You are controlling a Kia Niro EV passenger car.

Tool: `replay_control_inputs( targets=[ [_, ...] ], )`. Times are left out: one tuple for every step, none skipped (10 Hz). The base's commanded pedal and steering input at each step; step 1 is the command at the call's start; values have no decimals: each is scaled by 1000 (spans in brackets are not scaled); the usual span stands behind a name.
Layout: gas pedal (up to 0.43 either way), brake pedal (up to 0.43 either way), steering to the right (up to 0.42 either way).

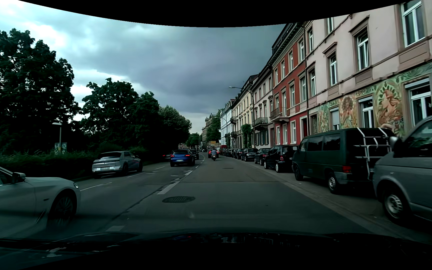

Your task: Follow the waypoints while adhering to traffic rules and regulations

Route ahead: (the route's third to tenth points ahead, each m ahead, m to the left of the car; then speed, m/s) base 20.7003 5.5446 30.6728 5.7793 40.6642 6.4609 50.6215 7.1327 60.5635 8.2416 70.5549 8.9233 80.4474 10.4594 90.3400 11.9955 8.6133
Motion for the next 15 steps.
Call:
replay_control_inputs(
  targets=[
    [67, 0, -7],
    [67, 0, -7],
    [67, 0, -7],
    [67, 0, -7],
    [67, 0, -7],
    [67, 0, -7],
    [67, 0, -9],
    [67, 0, -10],
    [67, 0, -10],
    [67, 0, -11],
    [59, 0, -10],
    [59, 0, -9],
    [59, 0, -9],
    [59, 0, -10],
    [59, 0, -10]
  ],
)
